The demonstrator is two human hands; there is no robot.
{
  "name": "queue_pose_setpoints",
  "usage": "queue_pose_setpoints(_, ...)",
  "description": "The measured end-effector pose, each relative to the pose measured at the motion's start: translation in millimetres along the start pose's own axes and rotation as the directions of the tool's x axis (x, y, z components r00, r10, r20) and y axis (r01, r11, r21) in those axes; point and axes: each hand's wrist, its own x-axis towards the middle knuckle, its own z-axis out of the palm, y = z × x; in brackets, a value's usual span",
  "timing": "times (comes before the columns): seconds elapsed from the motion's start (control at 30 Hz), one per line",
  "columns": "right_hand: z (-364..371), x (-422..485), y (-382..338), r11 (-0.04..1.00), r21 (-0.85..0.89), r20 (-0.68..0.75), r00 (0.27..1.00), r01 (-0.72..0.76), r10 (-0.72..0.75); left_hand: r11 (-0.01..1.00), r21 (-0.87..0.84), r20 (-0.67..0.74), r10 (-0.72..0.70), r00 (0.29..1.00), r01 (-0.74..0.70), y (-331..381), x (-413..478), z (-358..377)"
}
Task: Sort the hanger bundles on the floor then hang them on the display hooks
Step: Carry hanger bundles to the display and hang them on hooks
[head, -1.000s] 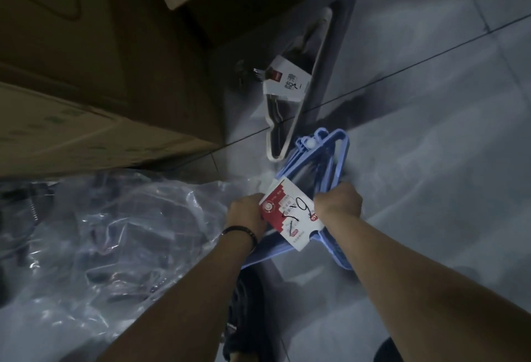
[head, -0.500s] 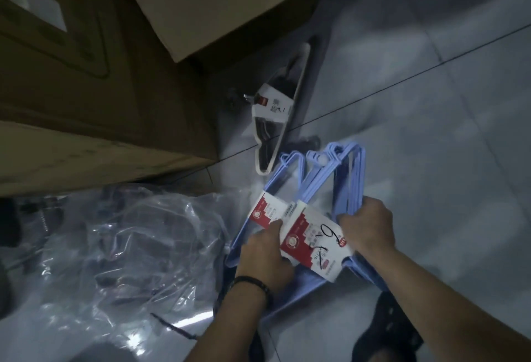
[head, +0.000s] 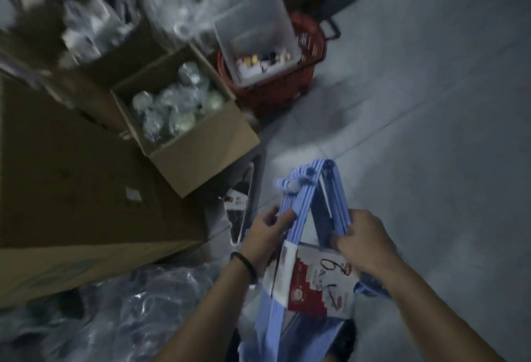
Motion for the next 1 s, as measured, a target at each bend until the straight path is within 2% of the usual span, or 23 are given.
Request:
queue_pose_setpoints(0.1,-91,-66,-37,0.999,-0.031,-0.027,0.999,0.035,-0.035,0.996,0.015,-0.002,0.093,0.996,-0.093,79,-68,43)
queue_pose_setpoints(0.23,-186,-152,-49,0.998,-0.026,-0.125,0.991,0.05,-0.053,0.988,-0.032,0.18,0.153,0.972,-0.149,163,-151,116)
queue_pose_setpoints(0.33,-236,-225,-45,0.984,0.159,-0.285,0.958,0.076,-0.028,0.981,-0.026,0.331,0.19,0.924,-0.192,202,-203,174)
queue_pose_setpoints(0.43,-263,-297,-38,0.938,0.334,-0.449,0.891,0.095,0.069,0.96,0.028,0.526,0.223,0.82,-0.279,227,-244,224)
queue_pose_setpoints(0.53,-275,-356,-29,0.892,0.431,-0.608,0.774,0.138,0.174,0.938,0.068,0.64,0.22,0.736,-0.341,244,-277,264)
queue_pose_setpoints(0.63,-281,-418,-29,0.865,0.475,-0.714,0.646,0.162,0.271,0.903,0.091,0.774,0.201,0.601,-0.419,251,-314,299)
queue_pose_setpoints(0.7,-281,-458,-29,0.872,0.459,-0.775,0.556,0.17,0.3,0.879,0.084,0.836,0.194,0.513,-0.469,253,-343,321)
queue_pose_setpoints(0.77,-278,-499,-32,0.889,0.426,-0.841,0.434,0.165,0.322,0.86,0.055,0.886,0.192,0.422,-0.507,249,-376,342)
queue_pose_setpoints(0.93,-257,-597,-14,0.894,0.442,-0.888,0.183,0.077,0.423,0.792,0.01,0.98,0.115,0.165,-0.61,213,-461,384)
queue_pose_setpoints(1.0,-241,-636,0,0.863,0.491,-0.871,0.097,0.117,0.482,0.756,-0.015,0.994,0.084,0.075,-0.654,196,-498,399)
